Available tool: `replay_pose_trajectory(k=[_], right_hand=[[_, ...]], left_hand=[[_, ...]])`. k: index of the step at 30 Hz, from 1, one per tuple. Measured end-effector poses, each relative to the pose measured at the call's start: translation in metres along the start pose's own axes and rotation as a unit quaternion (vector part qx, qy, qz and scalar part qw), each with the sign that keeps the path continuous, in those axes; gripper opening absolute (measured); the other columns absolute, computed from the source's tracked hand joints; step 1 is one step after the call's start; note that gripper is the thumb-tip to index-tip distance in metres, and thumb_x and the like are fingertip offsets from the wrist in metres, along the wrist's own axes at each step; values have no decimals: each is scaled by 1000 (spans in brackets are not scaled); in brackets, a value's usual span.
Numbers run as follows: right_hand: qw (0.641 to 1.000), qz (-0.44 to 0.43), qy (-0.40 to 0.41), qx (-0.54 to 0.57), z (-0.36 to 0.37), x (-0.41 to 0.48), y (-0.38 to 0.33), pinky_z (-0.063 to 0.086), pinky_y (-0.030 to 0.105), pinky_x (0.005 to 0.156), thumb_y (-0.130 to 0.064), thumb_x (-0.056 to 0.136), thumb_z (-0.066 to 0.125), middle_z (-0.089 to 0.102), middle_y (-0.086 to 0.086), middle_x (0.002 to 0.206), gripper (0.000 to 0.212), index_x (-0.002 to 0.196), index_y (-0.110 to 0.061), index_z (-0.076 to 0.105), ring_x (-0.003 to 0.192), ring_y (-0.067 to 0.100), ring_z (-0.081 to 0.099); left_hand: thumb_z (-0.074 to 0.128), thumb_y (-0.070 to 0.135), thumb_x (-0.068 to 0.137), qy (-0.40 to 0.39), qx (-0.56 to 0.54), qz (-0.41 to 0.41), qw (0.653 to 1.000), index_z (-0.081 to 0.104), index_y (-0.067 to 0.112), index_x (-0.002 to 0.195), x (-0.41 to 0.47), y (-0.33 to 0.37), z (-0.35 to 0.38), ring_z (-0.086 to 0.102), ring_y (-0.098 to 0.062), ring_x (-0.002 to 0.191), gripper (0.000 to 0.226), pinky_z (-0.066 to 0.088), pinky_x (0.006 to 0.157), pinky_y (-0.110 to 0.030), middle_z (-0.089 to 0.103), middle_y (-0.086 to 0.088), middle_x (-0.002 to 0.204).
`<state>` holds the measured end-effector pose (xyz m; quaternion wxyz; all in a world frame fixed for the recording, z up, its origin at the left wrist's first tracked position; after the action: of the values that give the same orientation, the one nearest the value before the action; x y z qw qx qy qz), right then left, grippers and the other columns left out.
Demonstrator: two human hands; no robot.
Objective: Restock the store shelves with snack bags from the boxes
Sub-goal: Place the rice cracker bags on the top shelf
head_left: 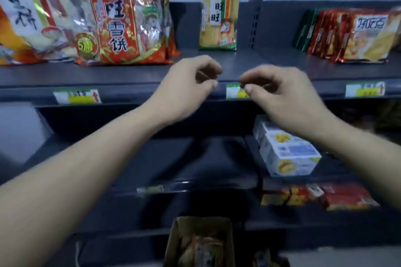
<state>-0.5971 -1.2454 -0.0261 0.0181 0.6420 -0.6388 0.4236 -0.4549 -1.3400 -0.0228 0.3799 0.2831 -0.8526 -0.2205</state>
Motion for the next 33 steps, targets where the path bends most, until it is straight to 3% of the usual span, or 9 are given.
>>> replay_pose_trajectory(k=[3,9,12,14,16,19,21,27,33], right_hand=[[992,84,-91,-1,70,-76,13,41,19,80,-9,87,60,72,3,98,18,102,-10,71,91,10,60],[910,246,-332,-29,192,-203,59,40,23,68,-15,91,53,66,9,107,22,109,-11,64,101,24,61],[869,286,-402,-37,232,-244,77,37,29,53,-11,92,48,57,-1,76,22,74,-20,54,81,22,59],[843,336,-419,-32,257,-268,96,39,26,55,-13,93,48,56,1,75,22,72,-19,52,77,21,59],[821,377,-428,-26,283,-291,116,49,29,71,-14,91,50,65,11,101,17,101,-8,62,96,24,63],[778,463,-424,-13,316,-318,138,52,31,84,-18,93,52,61,12,123,33,125,-8,53,110,25,60],[749,525,-404,5,337,-331,152,52,33,92,-19,94,54,59,12,127,36,127,-8,50,114,26,59],[683,640,-336,100,377,-354,195,48,34,97,-15,93,52,51,12,135,51,141,-9,34,123,26,51],[641,691,-305,136,407,-370,231,38,46,108,-17,93,46,43,12,144,71,152,-18,6,129,30,44]], left_hand=[[61,4,85,-73,-37,-88,993,66,11,102,-67,-41,35,57,-11,81,19,47,82,-23,62,3,86],[57,8,88,-262,48,-235,935,61,5,115,-195,-139,106,59,-23,108,27,43,84,-23,64,-11,116],[53,7,90,-344,58,-270,897,59,3,117,-244,-171,133,57,-26,112,28,40,80,-22,62,-14,119],[51,8,92,-375,60,-285,880,57,3,121,-267,-188,150,55,-25,115,30,39,83,-23,60,-14,123],[48,11,94,-396,53,-312,862,55,6,123,-286,-204,167,54,-23,112,30,40,82,-23,58,-12,124],[44,13,95,-401,21,-360,842,54,17,98,-310,-229,197,50,-17,95,11,36,74,-22,57,-4,102],[43,13,96,-401,1,-382,833,50,20,95,-319,-243,218,49,-16,94,10,36,74,-22,55,-2,101],[44,15,97,-391,-52,-437,808,44,9,134,-337,-278,268,49,-26,123,37,38,89,-23,51,-12,135],[51,22,95,-370,-73,-479,792,52,15,115,-349,-315,304,55,-25,112,22,42,87,-25,57,-5,117]])
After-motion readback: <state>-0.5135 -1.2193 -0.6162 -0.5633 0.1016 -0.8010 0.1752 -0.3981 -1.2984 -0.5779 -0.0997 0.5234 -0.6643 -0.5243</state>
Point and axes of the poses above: each hand's wrist, its own x-axis towards the middle knuckle, its own z-axis out of the palm, y = z × x, the point moved 2 cm from there along x, towards the middle knuckle
